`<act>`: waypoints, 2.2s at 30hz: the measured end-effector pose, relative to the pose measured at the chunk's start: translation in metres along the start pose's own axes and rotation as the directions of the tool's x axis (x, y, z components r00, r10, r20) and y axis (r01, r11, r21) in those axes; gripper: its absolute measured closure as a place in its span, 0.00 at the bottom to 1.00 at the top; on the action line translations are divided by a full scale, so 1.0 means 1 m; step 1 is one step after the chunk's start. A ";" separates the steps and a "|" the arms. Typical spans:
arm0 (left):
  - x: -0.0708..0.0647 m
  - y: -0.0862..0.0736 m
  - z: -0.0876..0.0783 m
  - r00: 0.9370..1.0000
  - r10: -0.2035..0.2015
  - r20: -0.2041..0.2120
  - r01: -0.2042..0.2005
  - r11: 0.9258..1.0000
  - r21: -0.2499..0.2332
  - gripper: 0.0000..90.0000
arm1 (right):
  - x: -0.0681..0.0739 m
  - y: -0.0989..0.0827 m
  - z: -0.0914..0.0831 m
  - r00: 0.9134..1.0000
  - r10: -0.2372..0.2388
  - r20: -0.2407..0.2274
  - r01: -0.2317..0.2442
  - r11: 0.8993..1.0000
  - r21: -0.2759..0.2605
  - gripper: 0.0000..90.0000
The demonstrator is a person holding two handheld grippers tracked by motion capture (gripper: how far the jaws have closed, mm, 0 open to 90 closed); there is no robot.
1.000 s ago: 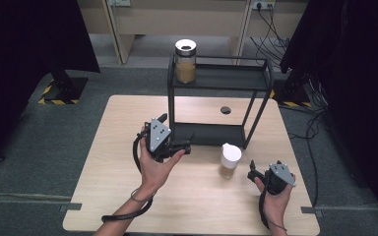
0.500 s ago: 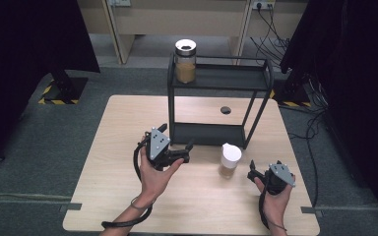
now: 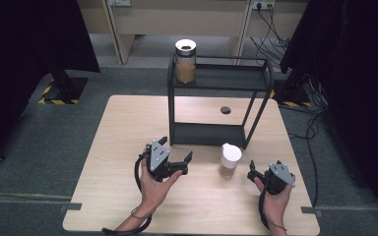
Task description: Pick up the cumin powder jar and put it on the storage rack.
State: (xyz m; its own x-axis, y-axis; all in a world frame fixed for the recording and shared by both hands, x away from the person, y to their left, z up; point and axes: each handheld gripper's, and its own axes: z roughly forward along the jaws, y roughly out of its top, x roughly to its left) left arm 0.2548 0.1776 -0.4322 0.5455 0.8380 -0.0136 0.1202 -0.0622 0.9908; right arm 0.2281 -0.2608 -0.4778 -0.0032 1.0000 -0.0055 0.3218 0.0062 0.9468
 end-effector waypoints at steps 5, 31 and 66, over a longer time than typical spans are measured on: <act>0.001 -0.009 0.000 1.000 -0.009 0.002 0.009 1.000 0.005 0.00 | 0.000 0.000 0.000 1.000 0.001 0.000 -0.001 1.000 0.001 0.05; 0.003 -0.048 -0.006 0.999 -0.030 -0.026 0.031 0.999 0.044 0.01 | 0.001 -0.001 0.000 1.000 -0.010 0.000 0.010 1.000 -0.003 0.05; 0.003 -0.062 -0.002 0.999 -0.041 -0.005 0.041 0.992 0.120 0.02 | 0.001 -0.002 -0.001 1.000 -0.021 -0.001 0.021 1.000 -0.013 0.05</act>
State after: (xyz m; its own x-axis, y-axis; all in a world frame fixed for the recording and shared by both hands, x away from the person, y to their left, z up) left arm 0.2471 0.1848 -0.4935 0.5357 0.8427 -0.0532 0.2415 -0.0926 0.9660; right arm 0.2261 -0.2594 -0.4797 -0.0111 0.9996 -0.0249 0.3097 0.0271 0.9504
